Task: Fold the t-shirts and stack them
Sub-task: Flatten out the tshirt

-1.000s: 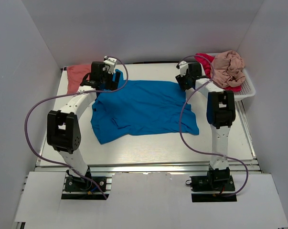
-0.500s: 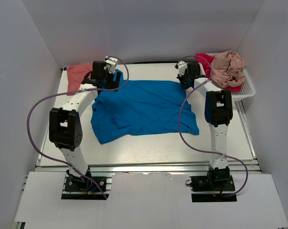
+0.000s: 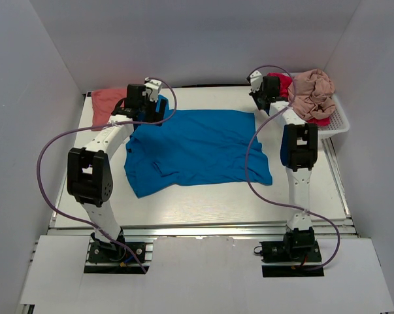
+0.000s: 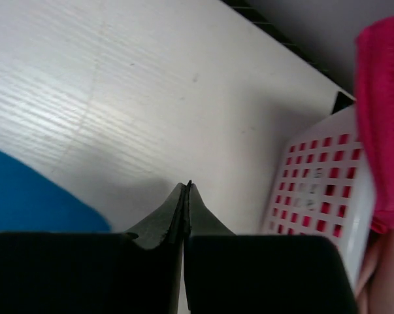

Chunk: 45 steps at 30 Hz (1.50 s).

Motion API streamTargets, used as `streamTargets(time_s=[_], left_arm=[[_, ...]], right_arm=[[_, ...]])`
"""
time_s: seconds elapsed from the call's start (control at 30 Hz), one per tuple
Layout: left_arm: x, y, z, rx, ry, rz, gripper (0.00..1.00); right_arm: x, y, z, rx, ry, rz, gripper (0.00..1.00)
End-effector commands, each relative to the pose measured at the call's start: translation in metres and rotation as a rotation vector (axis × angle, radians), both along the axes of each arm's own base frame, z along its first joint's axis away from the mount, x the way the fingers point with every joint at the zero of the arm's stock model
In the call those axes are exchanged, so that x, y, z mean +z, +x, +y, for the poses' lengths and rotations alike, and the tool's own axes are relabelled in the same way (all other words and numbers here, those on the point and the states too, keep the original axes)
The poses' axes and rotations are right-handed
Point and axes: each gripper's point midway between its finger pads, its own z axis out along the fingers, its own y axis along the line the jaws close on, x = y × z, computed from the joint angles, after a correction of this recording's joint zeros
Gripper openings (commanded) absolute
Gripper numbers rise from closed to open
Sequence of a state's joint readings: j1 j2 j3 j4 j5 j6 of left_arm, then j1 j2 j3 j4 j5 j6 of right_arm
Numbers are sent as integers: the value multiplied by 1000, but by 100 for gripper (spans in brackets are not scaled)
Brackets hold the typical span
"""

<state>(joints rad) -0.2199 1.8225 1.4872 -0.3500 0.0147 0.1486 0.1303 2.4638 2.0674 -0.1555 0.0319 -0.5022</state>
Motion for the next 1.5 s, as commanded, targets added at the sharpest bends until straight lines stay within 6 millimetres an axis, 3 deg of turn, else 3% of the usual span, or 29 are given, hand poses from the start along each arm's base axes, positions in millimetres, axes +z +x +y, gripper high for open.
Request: streamTargets(time_s=[0.0,0.1,0.2,0.23,0.27,0.3,0.33,0.37,0.43,0.5,0.63,0.83,0.93,1.0,1.03,1.07,1.17,1.27,1.4,1.47], left_arm=[[29,-4,-6,-22,-33,-47,93],[28,-5,-8,-28,-34,-45,93],[29,-4,-8,-29,-37,-48,93],[31,-4,-7,-27,-37,-52,93],[32,-5,-8,-28,-38,-54,93],[32,-5,-8,-30,-39,-55,93],[33,-6,-8,-31,-40,-58,93],[33,-6,-9,-33,-40,-58,93],[32,-5,-8,-31,-40,-60,93],[28,-4,-9,-34,-43,-53,93],[25,-3,-12,-39,-53,-44,93],[18,0,-11,-34,-40,-25,93],[15,2,-12,-35,-43,-15,93],[14,4,-13,-36,-44,-8,93],[13,4,-13,-34,-42,-7,93],[14,5,-13,-35,-42,-7,93],[14,5,-14,-39,-39,-1,93],[17,5,-13,-39,-37,-2,93],[17,3,-11,-37,-32,0,93],[19,2,-11,-35,-28,-7,93]], right_arm=[[25,24,-12,-29,-40,-125,0],[35,30,-8,-17,-19,-163,0],[34,21,-3,-9,17,-114,0],[27,12,-2,-13,36,-64,12],[39,6,3,6,61,-64,45],[20,-10,7,25,77,-1,55],[18,-19,10,34,93,22,60],[32,-27,16,53,130,10,63],[13,-47,19,65,151,75,64],[6,-58,24,85,174,127,64],[-16,-65,27,84,191,187,60],[-32,-63,33,102,207,209,47],[-35,-60,35,106,219,214,36],[-33,-58,37,114,225,212,22],[-36,-59,38,117,230,216,2],[-34,-57,38,119,231,210,0],[-33,-53,40,125,229,207,0],[-21,-36,32,105,200,151,0],[-4,-1,6,39,161,50,0],[15,16,2,37,128,-27,0]])
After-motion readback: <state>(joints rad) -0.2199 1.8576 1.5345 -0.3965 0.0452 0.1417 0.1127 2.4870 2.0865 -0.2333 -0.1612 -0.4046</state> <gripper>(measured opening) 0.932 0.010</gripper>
